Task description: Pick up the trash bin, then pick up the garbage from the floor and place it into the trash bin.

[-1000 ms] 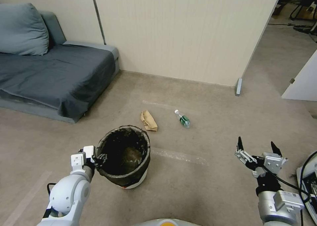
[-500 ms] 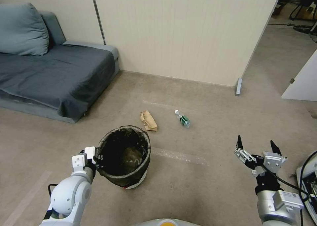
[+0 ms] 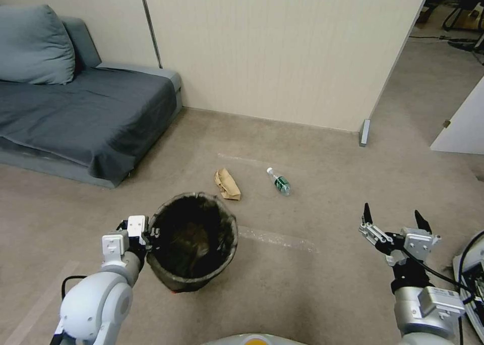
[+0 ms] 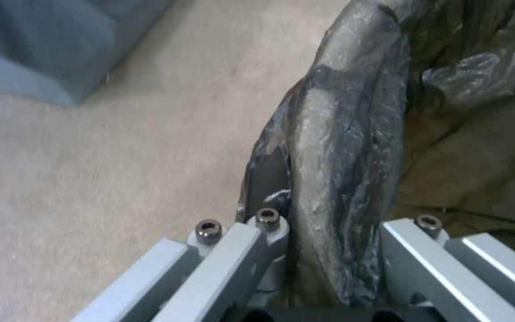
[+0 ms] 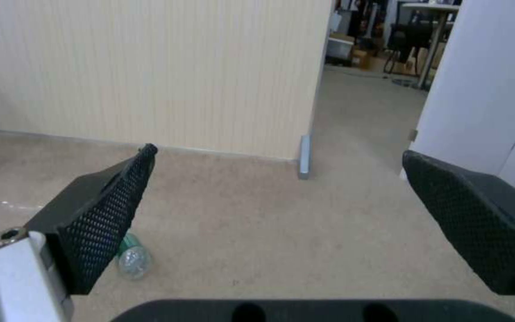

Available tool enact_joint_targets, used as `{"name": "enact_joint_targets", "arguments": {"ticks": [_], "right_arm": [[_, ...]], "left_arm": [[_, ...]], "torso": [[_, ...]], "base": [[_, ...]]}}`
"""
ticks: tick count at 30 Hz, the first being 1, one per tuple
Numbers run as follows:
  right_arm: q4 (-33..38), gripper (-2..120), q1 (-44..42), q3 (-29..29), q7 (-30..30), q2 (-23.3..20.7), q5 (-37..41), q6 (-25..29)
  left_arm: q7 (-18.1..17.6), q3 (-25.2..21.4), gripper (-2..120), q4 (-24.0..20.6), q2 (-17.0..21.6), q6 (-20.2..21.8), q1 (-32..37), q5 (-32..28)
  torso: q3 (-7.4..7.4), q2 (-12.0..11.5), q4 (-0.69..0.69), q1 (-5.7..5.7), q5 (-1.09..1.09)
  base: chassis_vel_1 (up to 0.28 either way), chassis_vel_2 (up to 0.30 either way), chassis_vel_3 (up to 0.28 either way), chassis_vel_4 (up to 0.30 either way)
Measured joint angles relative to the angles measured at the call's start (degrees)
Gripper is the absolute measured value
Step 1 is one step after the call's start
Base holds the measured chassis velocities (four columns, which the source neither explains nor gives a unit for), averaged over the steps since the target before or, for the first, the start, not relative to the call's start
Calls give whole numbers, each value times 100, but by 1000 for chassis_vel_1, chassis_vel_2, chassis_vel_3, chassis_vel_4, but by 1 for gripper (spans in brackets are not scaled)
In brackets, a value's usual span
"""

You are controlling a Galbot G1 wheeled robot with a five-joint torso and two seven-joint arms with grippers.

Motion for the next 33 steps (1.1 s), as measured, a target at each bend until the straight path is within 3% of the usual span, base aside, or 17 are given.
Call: {"name": "enact_joint_targets", "arguments": {"ticks": [8,12,33], "right_arm": [[156,100,27,34,-8,-94,66,-108],[203,100,66,73,-42,-117,103,-156],[120,100,392,160,-228,-145,160,-341]], "left_arm": [[6,-121,2,-907,-54,-143,420,-155],[-110,-157,2,-1137,-64,-149,562,-265],[-450,-345,2,-1169,-221,-220,1054,-225]], "torso": [[0,1,1,0,-2],[0,1,1,0,0],[0,1,1,0,-2]], "base": [[0,0,0,0],[0,0,0,0],[0,0,0,0]]}}
